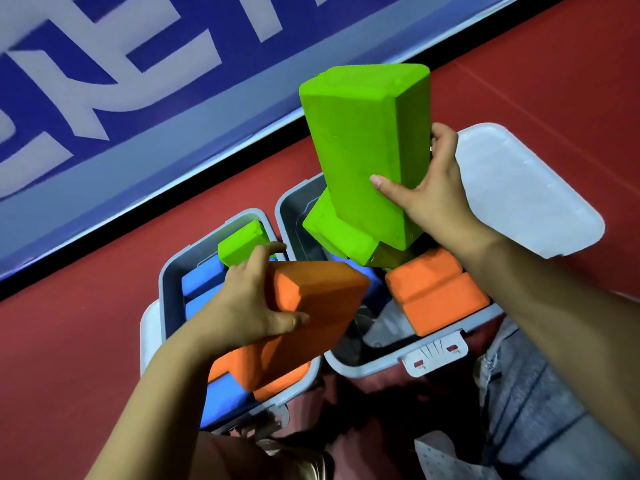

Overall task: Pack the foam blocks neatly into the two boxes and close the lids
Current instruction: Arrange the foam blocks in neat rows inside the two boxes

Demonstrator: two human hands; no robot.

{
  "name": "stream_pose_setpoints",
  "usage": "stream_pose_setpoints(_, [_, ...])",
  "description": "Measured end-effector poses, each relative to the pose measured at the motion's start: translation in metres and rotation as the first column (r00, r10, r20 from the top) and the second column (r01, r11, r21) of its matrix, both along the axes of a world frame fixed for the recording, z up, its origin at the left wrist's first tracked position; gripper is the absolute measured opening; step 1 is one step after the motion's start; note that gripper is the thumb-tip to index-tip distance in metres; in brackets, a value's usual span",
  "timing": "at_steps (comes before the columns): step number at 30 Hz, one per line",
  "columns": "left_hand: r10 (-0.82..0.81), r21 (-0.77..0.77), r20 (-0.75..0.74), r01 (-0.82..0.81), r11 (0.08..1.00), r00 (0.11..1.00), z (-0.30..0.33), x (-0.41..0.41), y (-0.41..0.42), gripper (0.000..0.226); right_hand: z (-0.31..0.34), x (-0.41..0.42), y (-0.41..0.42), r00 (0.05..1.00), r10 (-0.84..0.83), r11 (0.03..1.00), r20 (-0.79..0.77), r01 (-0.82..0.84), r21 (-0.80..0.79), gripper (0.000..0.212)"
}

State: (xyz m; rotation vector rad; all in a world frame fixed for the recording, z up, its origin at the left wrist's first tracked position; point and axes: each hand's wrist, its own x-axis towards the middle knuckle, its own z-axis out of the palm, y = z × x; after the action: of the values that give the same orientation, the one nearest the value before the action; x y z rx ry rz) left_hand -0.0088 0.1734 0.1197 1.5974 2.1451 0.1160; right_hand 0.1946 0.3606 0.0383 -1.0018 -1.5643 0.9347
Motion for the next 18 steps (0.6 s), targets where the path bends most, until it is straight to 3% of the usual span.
stream_pose_setpoints(6, [-0.334, -0.180, -0.019, 0.326, 0.928, 0.942, -0.004, 0.033, 0.025, 0.102, 0.003, 0.004, -0.001, 0.998, -0.053, 0.998, 0.018, 0.053, 0.021, 0.088])
stream_pose_setpoints(14, [-0.515, -0.241, -0.015, 0.497, 0.833, 0.857, -0.027, 0.077, 0.075, 0.095, 0.003, 0.012, 0.004, 0.992, -0.121, 0.992, 0.022, 0.121, 0.024, 0.092])
stream_pose_setpoints(18, [-0.507, -0.267, 0.008, 0.490, 0.830, 0.862, -0.045, 0.082, 0.087, 0.098, 0.005, 0.008, 0.001, 0.996, -0.078, 0.997, 0.033, 0.078, 0.016, 0.092])
